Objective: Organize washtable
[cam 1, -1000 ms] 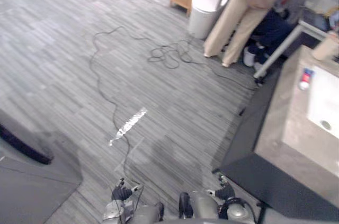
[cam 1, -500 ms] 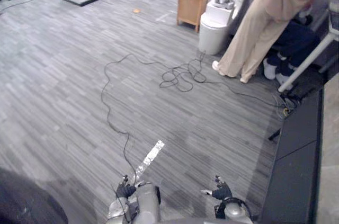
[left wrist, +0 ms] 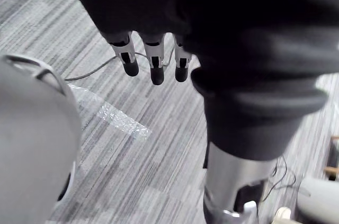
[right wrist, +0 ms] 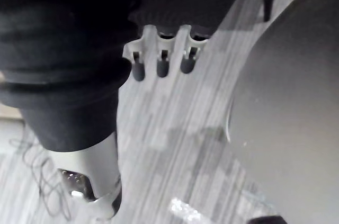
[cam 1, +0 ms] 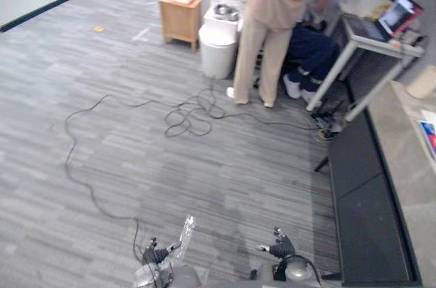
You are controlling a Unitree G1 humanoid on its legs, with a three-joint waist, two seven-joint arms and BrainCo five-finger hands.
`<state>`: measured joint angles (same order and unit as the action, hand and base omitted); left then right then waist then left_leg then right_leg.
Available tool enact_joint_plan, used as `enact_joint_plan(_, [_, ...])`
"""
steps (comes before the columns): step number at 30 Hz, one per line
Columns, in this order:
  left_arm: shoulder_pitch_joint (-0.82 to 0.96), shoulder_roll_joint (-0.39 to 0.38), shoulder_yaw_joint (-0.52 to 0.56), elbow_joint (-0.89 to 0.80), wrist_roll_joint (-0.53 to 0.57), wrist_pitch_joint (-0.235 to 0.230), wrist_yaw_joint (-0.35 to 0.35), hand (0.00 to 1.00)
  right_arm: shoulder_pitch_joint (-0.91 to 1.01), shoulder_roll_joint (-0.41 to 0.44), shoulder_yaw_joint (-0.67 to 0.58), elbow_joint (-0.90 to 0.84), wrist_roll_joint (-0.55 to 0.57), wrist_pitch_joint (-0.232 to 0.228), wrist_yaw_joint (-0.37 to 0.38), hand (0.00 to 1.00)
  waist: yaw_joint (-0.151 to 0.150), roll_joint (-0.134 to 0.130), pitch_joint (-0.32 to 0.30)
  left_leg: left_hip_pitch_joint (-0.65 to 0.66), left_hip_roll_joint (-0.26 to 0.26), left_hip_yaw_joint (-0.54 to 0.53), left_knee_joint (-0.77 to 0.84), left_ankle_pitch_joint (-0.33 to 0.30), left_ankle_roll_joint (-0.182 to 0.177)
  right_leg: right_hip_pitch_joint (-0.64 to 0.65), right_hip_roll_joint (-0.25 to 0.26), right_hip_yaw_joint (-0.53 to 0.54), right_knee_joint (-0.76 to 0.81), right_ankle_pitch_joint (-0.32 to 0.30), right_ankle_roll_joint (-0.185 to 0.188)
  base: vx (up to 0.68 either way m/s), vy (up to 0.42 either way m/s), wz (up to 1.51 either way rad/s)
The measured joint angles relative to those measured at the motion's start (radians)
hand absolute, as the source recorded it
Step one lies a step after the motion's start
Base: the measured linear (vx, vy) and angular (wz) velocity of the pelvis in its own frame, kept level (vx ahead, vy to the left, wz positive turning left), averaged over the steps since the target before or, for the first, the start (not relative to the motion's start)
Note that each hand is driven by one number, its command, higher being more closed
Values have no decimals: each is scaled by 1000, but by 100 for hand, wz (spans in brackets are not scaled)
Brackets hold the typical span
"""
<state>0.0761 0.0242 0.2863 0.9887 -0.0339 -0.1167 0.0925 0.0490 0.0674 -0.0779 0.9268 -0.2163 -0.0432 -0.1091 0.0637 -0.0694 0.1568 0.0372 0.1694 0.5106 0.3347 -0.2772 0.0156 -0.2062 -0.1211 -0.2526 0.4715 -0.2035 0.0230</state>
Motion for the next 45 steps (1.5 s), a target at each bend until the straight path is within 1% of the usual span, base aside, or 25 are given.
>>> enact_joint_plan(1, [0,3,-1,4,2,1,-1,0,-8,-1,0,9,0,-1,0,0,-4,-6,1,17,-4,24,-5,-5,-12,-15,1,-54,-68,26,-3,185,-67,-78])
enact_joint_plan(3, [7,26,-21,21,9,3,-6,0,-22,-2,-2,31,-1,-12,1,0,-45,-24,0,48,-35,6,-19,-27,-57,1,-1,-91,-146,172,-74,246,-119,-19])
enact_joint_plan(7, [13,4,-18,20,38,4,-6,0,-3,-12,-54,18,1,-19,1,0,-50,15,-24,116,11,-49,-53,-44,-115,50,64,-110,-145,79,-77,304,-83,0])
enact_joint_plan(9, [18,-3,-1,1,45,5,-7,0,4,-12,-67,-3,5,-14,1,0,-49,25,-29,76,67,-122,110,-49,-128,84,112,-98,-152,53,-90,419,-130,-38])
enact_joint_plan(11, [28,-20,1,-35,45,6,-7,0,18,-14,-54,-22,17,-14,0,0,-43,47,-23,-61,142,-264,512,17,-123,152,177,-23,-164,18,-119,489,-59,-102])
enact_joint_plan(13, [36,-23,1,-56,44,3,-8,0,17,-21,-41,-22,30,-3,-2,0,-38,51,-18,-139,129,-327,663,1,-114,196,199,68,-164,-17,-128,447,85,-145])
enact_joint_plan(15, [33,-36,1,-76,35,0,-8,0,20,-22,-44,-19,45,9,-2,0,-14,42,-18,-197,90,-337,634,-33,-96,231,191,171,-170,-29,-129,362,142,-165])
enact_joint_plan(18, [31,-39,1,-95,26,-6,-9,0,25,-27,-47,-20,48,13,-6,0,7,35,-6,-317,-8,-429,444,-42,-80,291,143,302,-184,-70,-74,463,323,-125])
enact_joint_plan(19, [32,-51,1,-97,20,-14,-8,0,26,-25,-50,-19,47,16,-6,0,9,35,-5,-353,-56,-515,321,-31,-92,302,113,341,-180,-100,-51,412,398,-91])
enact_joint_plan(20, [36,-57,2,-98,-1,-20,-6,0,25,-27,-50,-17,44,16,-6,0,12,45,-8,-364,-82,-578,194,28,-120,316,95,383,-168,-137,-16,433,425,-95])
enact_joint_plan(21, [38,-57,2,-96,-9,-22,-6,0,26,-30,-51,-13,43,16,-7,0,14,43,-12,-355,-89,-570,206,86,-109,322,81,406,-159,-159,-2,483,442,-106])
enact_joint_plan(22, [40,-47,2,-97,-15,-23,-5,0,31,-17,-44,-8,33,21,-11,0,27,44,-26,-346,-115,-535,233,88,-65,322,55,445,-142,-168,5,521,436,-98])
enact_joint_plan(24, [36,-39,22,-97,-15,-23,-6,0,42,2,-20,-9,8,21,-4,0,35,3,-38,-310,-115,-441,269,30,-22,277,21,478,-32,-147,40,497,402,-104])
enact_joint_plan(25, [36,-38,30,-95,-15,-21,-5,0,42,2,-21,-11,7,21,-2,0,32,5,-35,-293,-113,-414,274,13,-10,258,13,479,23,-136,60,431,343,-100])
enact_joint_plan(26, [29,-34,31,-88,-15,-12,-4,0,43,1,-28,-18,5,21,-3,0,30,-9,-29,-231,-111,-364,267,-15,18,213,4,477,164,-106,113,389,297,-109])
enact_joint_plan(27, [28,-35,30,-77,-14,-7,-3,0,46,2,-27,-33,0,20,-2,0,32,7,-16,-161,-110,-321,242,-34,33,154,-4,460,307,-92,137,448,342,-111])
enact_joint_plan(28, [27,-36,30,-71,-13,-3,-3,0,46,2,-26,-38,0,19,-2,0,30,7,-15,-130,-108,-304,228,-38,36,127,-6,434,357,-93,135,343,247,-127])
enact_joint_plan(31, [18,-34,30,-47,-12,4,-4,0,44,3,-24,-55,0,11,-1,0,22,12,-14,0,-93,-227,126,-56,41,-3,-26,206,446,-122,77,213,123,-82])
enact_joint_plan(34, [15,-29,30,-27,-11,5,-3,0,29,3,-26,-53,0,9,-2,0,7,11,-11,91,-79,-137,45,-65,27,-56,-23,-11,319,-131,48,257,87,-70])
enact_joint_plan(37, [13,-28,24,-18,0,12,-4,0,22,3,-32,-50,1,9,-2,0,8,15,-10,143,-91,-78,-8,-72,-7,-67,-22,-187,151,-57,-52,276,39,-64])
enact_joint_plan(38, [15,-18,24,-18,10,16,-6,0,29,3,-36,-50,1,8,-3,0,5,-2,-13,162,-123,-100,-9,-75,-17,-56,-18,-198,67,9,-120,331,-50,-38])
enact_joint_plan(39, [13,-24,24,-10,10,20,-5,0,27,0,-51,-52,1,7,-3,0,5,3,-13,171,-119,-113,2,-80,-25,-45,-15,-199,68,-10,-125,370,-59,-26])
enact_joint_plan(42, [2,-61,26,-15,30,21,-7,0,22,-15,-88,-51,3,8,-5,0,1,68,-4,84,-33,-199,291,-59,-56,36,62,-198,-6,-30,-123,333,-91,-24])
enact_joint_plan(43, [0,-70,31,-24,30,21,-8,0,18,-16,-86,-50,11,7,-6,0,7,86,-1,7,9,-241,483,16,-54,75,102,-179,-36,-38,-131,282,-68,-66])
enact_joint_plan(45, [11,-67,30,-39,29,20,-14,0,15,-10,-69,-38,21,11,-17,0,8,86,5,-83,49,-307,679,6,-53,138,151,-107,-64,-55,-144,321,-47,-105])
